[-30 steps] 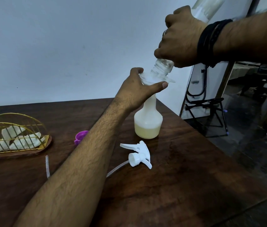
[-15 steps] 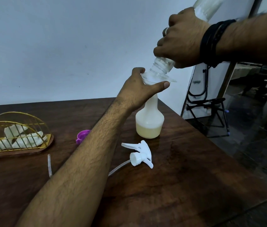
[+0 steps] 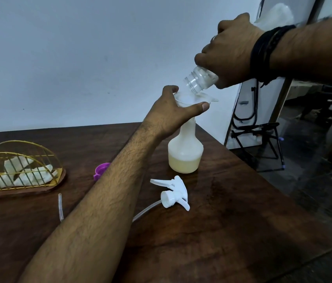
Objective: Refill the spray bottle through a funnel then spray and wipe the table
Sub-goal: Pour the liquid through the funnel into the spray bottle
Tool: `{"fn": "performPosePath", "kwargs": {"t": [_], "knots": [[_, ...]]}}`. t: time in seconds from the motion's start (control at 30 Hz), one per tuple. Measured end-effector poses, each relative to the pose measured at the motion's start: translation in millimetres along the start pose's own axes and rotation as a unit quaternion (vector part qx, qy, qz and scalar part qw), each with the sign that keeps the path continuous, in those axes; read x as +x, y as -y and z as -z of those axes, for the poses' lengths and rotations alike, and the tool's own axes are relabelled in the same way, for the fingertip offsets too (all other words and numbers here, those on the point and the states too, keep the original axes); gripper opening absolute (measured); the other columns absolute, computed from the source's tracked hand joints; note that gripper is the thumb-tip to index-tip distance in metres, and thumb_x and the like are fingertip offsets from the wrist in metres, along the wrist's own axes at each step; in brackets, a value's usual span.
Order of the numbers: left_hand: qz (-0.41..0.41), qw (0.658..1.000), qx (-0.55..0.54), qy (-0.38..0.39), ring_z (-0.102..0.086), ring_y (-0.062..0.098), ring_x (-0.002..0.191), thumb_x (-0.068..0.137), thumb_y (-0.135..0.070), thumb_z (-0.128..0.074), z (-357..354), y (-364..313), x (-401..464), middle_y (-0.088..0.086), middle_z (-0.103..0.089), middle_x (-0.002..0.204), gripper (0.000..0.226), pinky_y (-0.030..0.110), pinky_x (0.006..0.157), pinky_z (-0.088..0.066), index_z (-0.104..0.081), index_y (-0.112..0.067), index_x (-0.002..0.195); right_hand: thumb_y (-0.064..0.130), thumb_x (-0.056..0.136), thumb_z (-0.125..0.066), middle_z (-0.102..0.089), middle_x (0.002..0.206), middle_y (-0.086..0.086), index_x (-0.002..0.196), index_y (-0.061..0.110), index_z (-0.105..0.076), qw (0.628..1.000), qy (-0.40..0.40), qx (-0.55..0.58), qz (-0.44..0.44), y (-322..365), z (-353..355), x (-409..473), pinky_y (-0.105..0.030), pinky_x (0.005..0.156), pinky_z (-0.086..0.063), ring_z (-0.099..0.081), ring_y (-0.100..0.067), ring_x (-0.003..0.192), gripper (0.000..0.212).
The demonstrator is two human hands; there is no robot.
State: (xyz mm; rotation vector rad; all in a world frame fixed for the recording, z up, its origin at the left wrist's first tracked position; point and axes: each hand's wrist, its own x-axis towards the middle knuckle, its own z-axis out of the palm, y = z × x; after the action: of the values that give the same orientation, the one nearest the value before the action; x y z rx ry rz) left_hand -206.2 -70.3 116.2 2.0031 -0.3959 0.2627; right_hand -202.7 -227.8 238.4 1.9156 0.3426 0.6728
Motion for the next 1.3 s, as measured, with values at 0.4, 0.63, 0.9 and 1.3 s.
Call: {"fn": "performPosePath", "kwargs": {"t": [0.4,0.63,0.9,1.3], "knots": [[-0.001,1.000,0.011,0.001,-0.054,0.027,0.130,0.076,-0.066,-0.075,0.7,-2.1,-1.0,0.005,-0.042,0.155,0.101,0.047,0.104,-0.051,-0.026,-0.024,0.154,0.051,0.085,-0.067,-0.068,0.099,0.004,0.117,0.026,-0.055,1.000,0.009,0.020,0.000,0.0,-5.2,-0.8,-0.040,0.072,-0.039,-0.055,-0.032,0.100,0.043],[-0.007,1.000,0.007,0.005,-0.052,0.026,0.132,0.075,-0.066,-0.076,1.6,-3.9,-2.6,0.003,-0.038,0.158,0.103,0.046,0.106,-0.049,-0.026,-0.025,0.154,0.052,0.085,-0.066,-0.067,0.095,0.004,0.115,0.026,-0.054,0.999,0.013,0.034,-0.007,-1.2,-4.8,-2.1,-0.040,0.073,-0.040,-0.051,-0.030,0.096,0.042],[-0.012,1.000,0.017,-0.018,-0.045,0.021,0.137,0.076,-0.070,-0.071,6.8,-8.9,-4.4,0.002,-0.030,0.160,0.101,0.040,0.108,-0.043,-0.026,-0.027,0.155,0.053,0.086,-0.065,-0.069,0.099,0.002,0.122,0.024,-0.051,0.999,0.012,0.042,-0.014,-4.9,-0.1,-5.8,-0.040,0.072,-0.041,-0.054,-0.033,0.097,0.049],[-0.026,0.999,0.036,-0.024,-0.044,0.020,0.140,0.075,-0.074,-0.069,12.4,-14.2,-6.0,-0.001,-0.029,0.162,0.103,0.045,0.112,-0.042,-0.025,-0.028,0.156,0.056,0.086,-0.064,-0.041,0.076,0.002,0.132,0.023,-0.046,0.987,0.046,0.140,-0.058,-8.7,3.0,-13.7,-0.039,0.067,-0.039,-0.054,-0.035,0.093,0.059]]}}
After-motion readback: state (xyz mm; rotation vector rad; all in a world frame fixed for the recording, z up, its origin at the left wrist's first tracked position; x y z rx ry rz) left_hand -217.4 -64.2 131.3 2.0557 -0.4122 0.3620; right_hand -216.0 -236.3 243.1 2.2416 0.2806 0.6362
